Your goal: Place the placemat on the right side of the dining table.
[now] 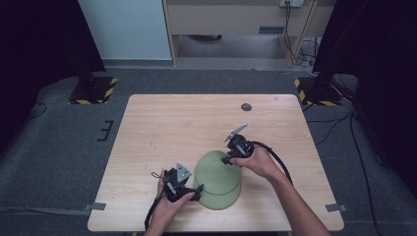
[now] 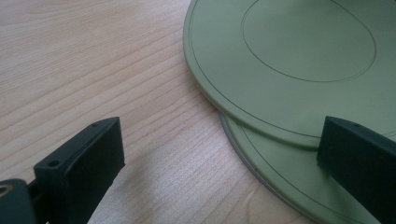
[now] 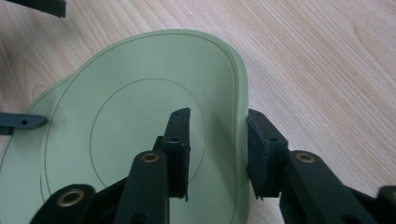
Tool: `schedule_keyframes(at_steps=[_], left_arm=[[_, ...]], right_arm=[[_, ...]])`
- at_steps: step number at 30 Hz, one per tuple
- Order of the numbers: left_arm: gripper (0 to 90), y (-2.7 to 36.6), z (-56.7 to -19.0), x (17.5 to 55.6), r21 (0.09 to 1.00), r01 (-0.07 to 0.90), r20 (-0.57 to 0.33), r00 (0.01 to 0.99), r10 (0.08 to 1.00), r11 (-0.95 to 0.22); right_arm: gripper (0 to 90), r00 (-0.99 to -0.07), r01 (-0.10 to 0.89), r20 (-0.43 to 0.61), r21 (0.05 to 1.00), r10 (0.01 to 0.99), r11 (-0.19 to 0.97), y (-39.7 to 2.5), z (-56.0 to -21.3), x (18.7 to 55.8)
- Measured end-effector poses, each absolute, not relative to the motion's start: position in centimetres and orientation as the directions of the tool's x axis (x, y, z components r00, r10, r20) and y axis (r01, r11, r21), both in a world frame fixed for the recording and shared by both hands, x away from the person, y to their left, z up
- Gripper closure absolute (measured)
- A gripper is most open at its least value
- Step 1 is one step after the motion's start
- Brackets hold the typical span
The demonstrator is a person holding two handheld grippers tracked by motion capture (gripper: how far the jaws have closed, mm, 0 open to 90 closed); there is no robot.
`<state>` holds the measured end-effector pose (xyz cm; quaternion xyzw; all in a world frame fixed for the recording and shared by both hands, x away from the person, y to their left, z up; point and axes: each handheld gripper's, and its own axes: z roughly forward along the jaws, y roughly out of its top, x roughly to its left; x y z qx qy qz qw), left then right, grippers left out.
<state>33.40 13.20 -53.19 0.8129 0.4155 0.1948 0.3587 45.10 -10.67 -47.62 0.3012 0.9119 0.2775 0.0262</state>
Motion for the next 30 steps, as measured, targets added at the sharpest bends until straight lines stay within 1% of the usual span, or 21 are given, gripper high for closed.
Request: schedule_keyframes(at_steps=[2, 3, 6, 7, 9, 13, 30], left_arm=[[0.2, 13.2, -53.2, 33.4, 0.745, 0.537, 0.017, 0.579, 0.815, -0.397], [0.2, 13.2, -53.2, 33.4, 0.744, 0.537, 0.019, 0.579, 0.815, -0.399], [0.2, 13.4, -53.1, 33.5, 0.746, 0.538, 0.019, 0.571, 0.821, -0.392], [0.3, 13.4, -53.1, 33.5, 0.746, 0.538, 0.019, 0.571, 0.821, -0.392], [0.9, 13.5, -53.1, 33.5, 0.749, 0.539, 0.019, 0.564, 0.825, -0.386], [1.5, 13.6, -53.1, 33.5, 0.749, 0.538, 0.022, 0.563, 0.826, -0.386], [2.1, 13.5, -53.2, 33.5, 0.747, 0.537, 0.025, 0.566, 0.824, -0.391]], right_arm=[[74.2, -0.817, 0.533, 0.122, 0.529, 0.563, 0.66, -10.8, -47.3, 45.0], [74.2, -0.817, 0.533, 0.122, 0.529, 0.563, 0.66, -10.8, -47.3, 45.0], [80.0, -0.809, 0.54, 0.109, 0.529, 0.578, 0.655, -11.0, -47.0, 44.9], [80.0, -0.809, 0.54, 0.109, 0.529, 0.578, 0.655, -11.0, -47.0, 44.9], [83.7, -0.807, 0.542, 0.11, 0.527, 0.58, 0.654, -11.1, -46.9, 44.7], [85.3, -0.804, 0.55, 0.13, 0.535, 0.581, 0.641, -11.2, -46.6, 44.7], [85.6, -0.789, 0.569, 0.172, 0.567, 0.59, 0.596, -11.9, -45.3, 44.9]])
